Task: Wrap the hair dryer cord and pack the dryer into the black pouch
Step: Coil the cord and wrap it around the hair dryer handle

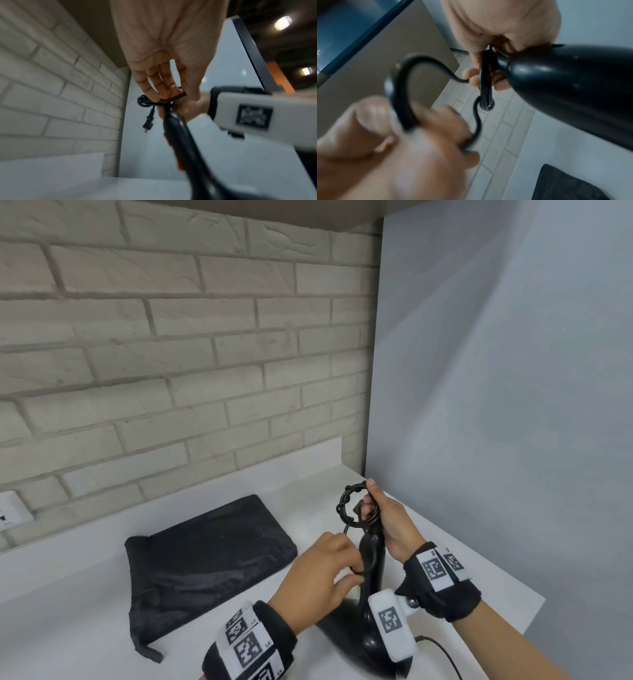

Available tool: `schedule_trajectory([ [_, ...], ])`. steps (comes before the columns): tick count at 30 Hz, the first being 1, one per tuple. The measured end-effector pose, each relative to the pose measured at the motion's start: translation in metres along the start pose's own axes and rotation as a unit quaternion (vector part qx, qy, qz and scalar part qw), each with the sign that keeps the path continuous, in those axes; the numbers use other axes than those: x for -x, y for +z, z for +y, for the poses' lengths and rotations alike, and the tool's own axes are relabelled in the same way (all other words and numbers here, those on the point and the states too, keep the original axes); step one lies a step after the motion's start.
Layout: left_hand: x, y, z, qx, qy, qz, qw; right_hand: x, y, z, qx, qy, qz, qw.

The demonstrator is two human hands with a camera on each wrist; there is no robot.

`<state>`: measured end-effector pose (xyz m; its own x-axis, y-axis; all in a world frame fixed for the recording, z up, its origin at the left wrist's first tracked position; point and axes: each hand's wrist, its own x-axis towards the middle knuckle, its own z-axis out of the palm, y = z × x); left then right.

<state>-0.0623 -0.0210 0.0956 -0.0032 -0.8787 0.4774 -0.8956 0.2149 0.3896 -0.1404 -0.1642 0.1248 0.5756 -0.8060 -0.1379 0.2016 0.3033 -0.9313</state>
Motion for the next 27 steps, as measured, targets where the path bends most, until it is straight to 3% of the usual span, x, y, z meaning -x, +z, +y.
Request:
schedule_trajectory([
  [4, 0.020, 0.000, -0.011, -0.036, -0.034, -0.037, 0.998, 0.001, 0.002, 0.002, 0.005, -0.010, -0.022, 1.000],
  [9, 0.015, -0.001, 0.007, 0.063, -0.216, 0.039, 0.974, 0.005, 0.009, 0.005, 0.069, -0.039, -0.064, 0.995],
  [14, 0.018, 0.008, 0.003, 0.014, -0.167, 0.050, 0.985, 0.006, 0.007, 0.006, 0.118, -0.066, -0.057, 0.989],
  [20, 0.048, 0.005, -0.013, 0.105, -0.156, 0.115, 0.975, 0.005, 0.004, 0.004, 0.115, -0.069, -0.048, 0.990],
  [22, 0.048, -0.001, -0.007, 0.206, -0.206, 0.119, 0.949, 0.005, 0.007, 0.005, 0.115, -0.067, -0.054, 0.990],
  [23, 0.047, -0.005, -0.003, 0.274, -0.237, 0.126, 0.923, 0.006, 0.008, 0.006, 0.113, -0.066, -0.056, 0.990],
  [27, 0.046, -0.022, -0.002, 0.511, -0.315, 0.185, 0.778, 0.005, 0.010, 0.005, 0.098, -0.081, -0.039, 0.991],
])
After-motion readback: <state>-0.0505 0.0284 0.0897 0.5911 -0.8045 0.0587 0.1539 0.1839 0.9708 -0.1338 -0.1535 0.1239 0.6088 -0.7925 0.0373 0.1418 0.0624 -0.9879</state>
